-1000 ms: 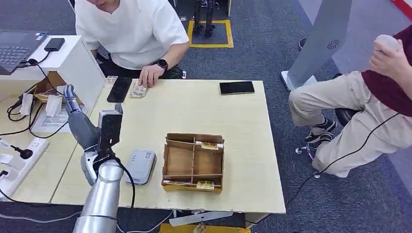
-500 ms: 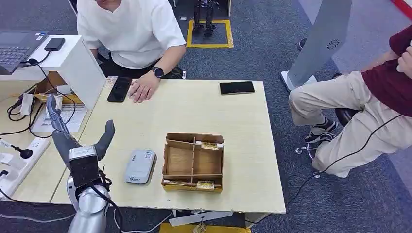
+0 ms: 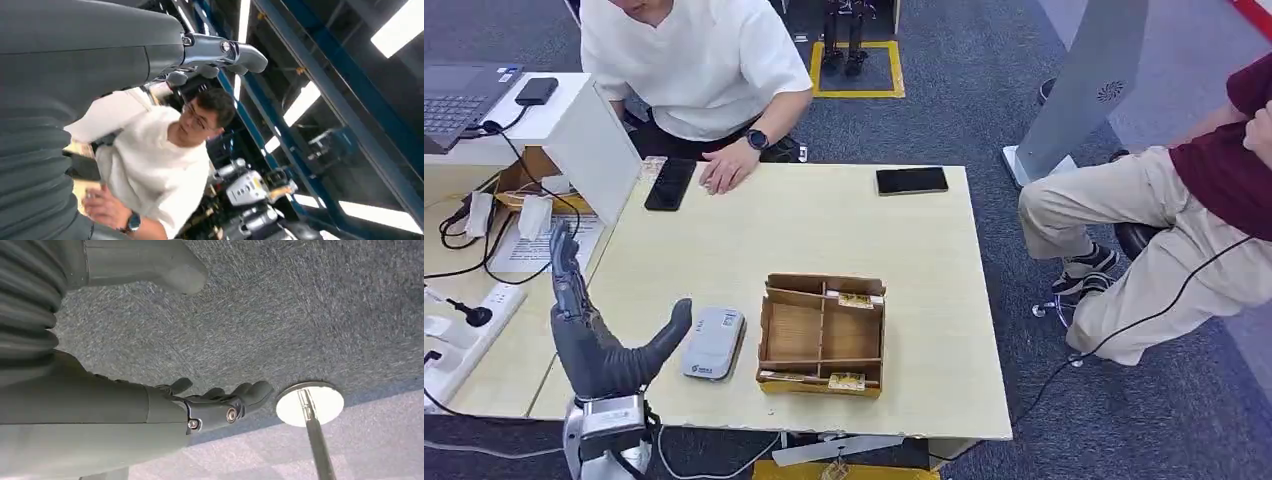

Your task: Pass the card to the sensor for recognition and then transmit it.

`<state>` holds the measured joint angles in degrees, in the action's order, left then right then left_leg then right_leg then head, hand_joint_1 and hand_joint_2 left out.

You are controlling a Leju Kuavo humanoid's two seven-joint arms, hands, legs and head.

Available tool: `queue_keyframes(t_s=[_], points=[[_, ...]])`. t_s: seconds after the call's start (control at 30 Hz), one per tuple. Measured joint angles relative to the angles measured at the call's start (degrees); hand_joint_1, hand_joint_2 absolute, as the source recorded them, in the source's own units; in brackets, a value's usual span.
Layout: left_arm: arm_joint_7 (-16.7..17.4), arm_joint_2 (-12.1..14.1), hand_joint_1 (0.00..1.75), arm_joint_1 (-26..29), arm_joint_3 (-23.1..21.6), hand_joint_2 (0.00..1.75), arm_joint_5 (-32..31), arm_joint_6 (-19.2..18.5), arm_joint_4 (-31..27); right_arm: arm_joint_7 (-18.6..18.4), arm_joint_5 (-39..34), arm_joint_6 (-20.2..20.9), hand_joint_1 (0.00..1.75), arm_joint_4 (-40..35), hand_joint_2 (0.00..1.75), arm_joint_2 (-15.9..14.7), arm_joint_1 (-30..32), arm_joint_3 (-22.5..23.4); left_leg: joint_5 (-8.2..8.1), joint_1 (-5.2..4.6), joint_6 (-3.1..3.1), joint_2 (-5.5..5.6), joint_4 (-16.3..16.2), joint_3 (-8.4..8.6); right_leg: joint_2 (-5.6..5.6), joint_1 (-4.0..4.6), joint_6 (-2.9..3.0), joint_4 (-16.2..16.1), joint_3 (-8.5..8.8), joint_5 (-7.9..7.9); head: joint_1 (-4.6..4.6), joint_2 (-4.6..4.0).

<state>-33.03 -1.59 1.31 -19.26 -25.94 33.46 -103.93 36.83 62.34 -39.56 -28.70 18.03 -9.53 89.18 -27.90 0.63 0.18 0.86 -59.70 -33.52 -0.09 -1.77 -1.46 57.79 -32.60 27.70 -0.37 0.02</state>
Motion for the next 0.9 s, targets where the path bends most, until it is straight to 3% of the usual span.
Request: queue_keyframes(t_s=[0.4, 0.43, 0.53, 0.57, 0.9], points=[[-4.28, 2.29, 0.0, 2.04, -8.0, 1.75, 3.25, -7.93, -0.87, 0.37, -1.79, 0.0, 0.0, 0.2, 1.75, -0.17, 0.28, 0.0, 0.0, 0.0, 0.01, 0.0, 0.0, 0.01, 0.0, 0.0, 0.0, 0.0, 0.01, 0.0, 0.0, 0.0], [-4.22, 2.56, 0.0, 2.06, -8.55, 0.0, 2.71, -8.53, -0.85, 0.42, -1.84, 0.0, 0.0, 0.22, 1.75, -0.17, 0.28, 0.0, 0.0, 0.0, 0.01, 0.0, 0.0, 0.01, 0.0, 0.0, 0.0, 0.0, 0.01, 0.0, -0.02, 0.0], [-3.52, 3.32, 0.0, 2.08, -10.14, 0.0, 0.35, -10.38, -0.61, 0.63, -1.9, 0.0, 0.0, 0.33, 1.75, -0.24, 0.28, 0.0, -0.01, 0.0, 0.01, 0.0, 0.0, 0.0, 0.0, 0.0, 0.0, 0.0, 0.0, 0.0, 0.0, 0.0], [-3.52, 3.6, 0.0, 2.08, -10.57, 1.75, 0.02, -10.71, -0.46, 0.76, -1.93, 0.02, 0.0, 0.37, 1.75, -0.28, 0.29, 0.0, -0.01, 0.0, 0.01, -0.01, 0.0, 0.0, 0.0, 0.0, 0.0, 0.0, 0.0, 0.0, 0.0, 0.0], [-1.66, 5.79, 0.0, 2.07, -13.24, 1.75, -3.26, -13.94, 1.23, 1.01, -2.19, 0.02, 0.0, 0.85, 1.75, -0.63, 0.4, 0.0, -0.01, 0.0, 0.01, -0.01, 0.0, 0.01, 0.01, 0.0, 0.0, 0.0, -0.01, 0.0, 0.0, 0.0]])
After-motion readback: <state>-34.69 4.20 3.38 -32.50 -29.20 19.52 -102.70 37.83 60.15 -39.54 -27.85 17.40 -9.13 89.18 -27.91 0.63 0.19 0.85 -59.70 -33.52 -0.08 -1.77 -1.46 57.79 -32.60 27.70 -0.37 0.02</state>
